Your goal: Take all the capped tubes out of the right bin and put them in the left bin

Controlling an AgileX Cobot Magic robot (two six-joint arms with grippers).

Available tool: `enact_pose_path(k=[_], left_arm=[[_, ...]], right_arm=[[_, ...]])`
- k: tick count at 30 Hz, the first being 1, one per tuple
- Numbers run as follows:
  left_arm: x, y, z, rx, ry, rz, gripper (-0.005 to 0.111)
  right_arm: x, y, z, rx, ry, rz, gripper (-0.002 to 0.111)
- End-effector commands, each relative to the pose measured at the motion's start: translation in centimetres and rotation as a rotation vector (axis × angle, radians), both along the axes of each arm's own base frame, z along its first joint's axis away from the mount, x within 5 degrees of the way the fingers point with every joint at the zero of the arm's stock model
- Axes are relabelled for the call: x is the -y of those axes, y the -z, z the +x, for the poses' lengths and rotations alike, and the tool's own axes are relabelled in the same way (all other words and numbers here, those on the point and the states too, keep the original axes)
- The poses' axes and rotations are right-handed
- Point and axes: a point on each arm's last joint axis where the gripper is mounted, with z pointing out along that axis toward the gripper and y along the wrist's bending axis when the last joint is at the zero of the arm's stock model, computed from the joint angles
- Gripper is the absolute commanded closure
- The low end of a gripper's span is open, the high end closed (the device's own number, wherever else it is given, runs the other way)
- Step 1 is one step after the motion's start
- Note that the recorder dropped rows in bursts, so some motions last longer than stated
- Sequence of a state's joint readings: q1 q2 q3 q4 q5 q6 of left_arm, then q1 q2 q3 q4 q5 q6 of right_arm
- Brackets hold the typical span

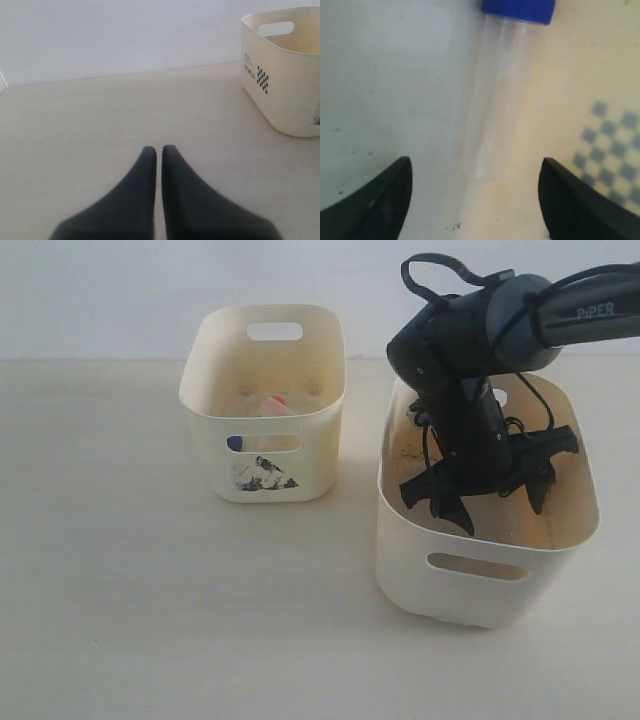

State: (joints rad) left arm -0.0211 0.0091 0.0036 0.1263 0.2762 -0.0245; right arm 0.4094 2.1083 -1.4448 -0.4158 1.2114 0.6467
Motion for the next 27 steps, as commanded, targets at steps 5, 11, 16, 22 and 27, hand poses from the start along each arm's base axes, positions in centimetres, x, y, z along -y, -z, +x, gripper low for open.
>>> enact_pose_path(k=[5, 11, 16, 22, 27], left_arm=[[0.0, -0.3, 0.0, 0.02, -0.001, -0.018, 0.102], [0.0, -0.3, 0.0, 0.02, -0.001, -0.018, 0.102], [0.0, -0.3, 0.0, 0.02, -0.001, -0.018, 0.102], [0.0, -0.3, 0.0, 0.02, -0.001, -0.018, 0.102], [0.0, -0.3, 0.0, 0.02, -0.001, -0.018, 0.102]], right_arm=[[0.1, -0.1, -0.1, 0.006, 0.02, -0.014, 0.041], [0.1, -0.1, -0.1, 0.007, 0.02, -0.014, 0.041], [0.1, -0.1, -0.1, 0.007, 0.02, -0.014, 0.041], [0.0, 1.3, -0.1, -0.042, 0.011, -0.012, 0.041], [-0.1, 3.5, -0.2, -0.1, 0.013, -0.024, 0.041]])
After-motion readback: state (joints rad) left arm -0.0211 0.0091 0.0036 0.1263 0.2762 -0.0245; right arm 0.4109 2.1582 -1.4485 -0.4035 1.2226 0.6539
